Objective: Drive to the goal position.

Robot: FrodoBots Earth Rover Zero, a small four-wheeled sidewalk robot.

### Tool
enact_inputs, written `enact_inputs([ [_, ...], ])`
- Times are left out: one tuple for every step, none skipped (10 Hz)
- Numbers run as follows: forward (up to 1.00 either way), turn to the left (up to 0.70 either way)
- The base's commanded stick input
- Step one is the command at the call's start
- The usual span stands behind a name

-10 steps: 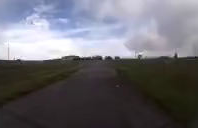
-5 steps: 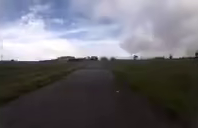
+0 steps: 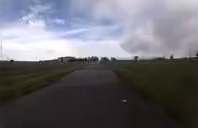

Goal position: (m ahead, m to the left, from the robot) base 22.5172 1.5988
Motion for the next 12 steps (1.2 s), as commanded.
enact_inputs([
  [1.00, 0.00],
  [1.00, 0.00],
  [1.00, 0.00],
  [1.00, 0.00],
  [1.00, 0.00],
  [1.00, 0.00],
  [1.00, 0.00],
  [1.00, 0.00],
  [1.00, 0.00],
  [1.00, 0.00],
  [1.00, 0.00],
  [1.00, 0.00],
])
